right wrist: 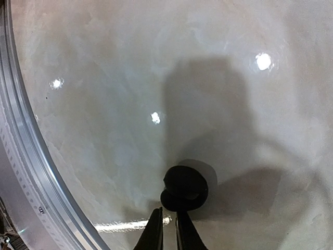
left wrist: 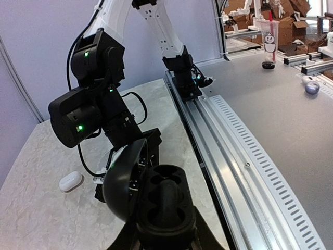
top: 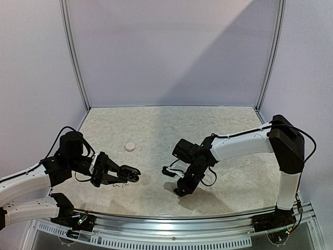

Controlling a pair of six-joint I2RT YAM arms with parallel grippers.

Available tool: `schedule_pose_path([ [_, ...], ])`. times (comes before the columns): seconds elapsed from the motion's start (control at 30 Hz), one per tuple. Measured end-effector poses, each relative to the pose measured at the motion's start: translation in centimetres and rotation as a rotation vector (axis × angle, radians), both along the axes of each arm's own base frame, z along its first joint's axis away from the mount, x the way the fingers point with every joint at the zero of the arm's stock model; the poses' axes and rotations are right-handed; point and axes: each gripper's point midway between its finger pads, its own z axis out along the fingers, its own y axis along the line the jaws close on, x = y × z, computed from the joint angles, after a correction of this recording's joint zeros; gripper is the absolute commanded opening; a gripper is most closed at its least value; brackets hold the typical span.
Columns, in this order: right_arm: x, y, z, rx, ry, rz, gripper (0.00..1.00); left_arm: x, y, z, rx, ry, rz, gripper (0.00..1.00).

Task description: Insert the wireless bluetooth earbuds into the charging case

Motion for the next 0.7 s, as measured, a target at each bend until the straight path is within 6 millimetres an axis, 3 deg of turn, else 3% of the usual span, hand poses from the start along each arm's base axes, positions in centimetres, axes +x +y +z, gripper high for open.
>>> schedule_pose_path([
  [0.23, 0.1, 0.5, 0.0, 0.010, 0.000, 0.006, 0.15, 0.0, 0.1, 0.3, -0.007, -0.014, 0.005, 0.00],
  [0.43, 0.0, 0.3, 0.2, 0.011, -0.008, 0.031, 0.27, 0.0, 0.0, 0.3, -0.009, -0.017, 0.004, 0.00],
  [0.7, 0.2, -0.4, 1.9, 0.025, -0.034, 0.066, 0.28, 0.0, 0.0, 0.4, -0.010, -0.021, 0.003, 0.00],
])
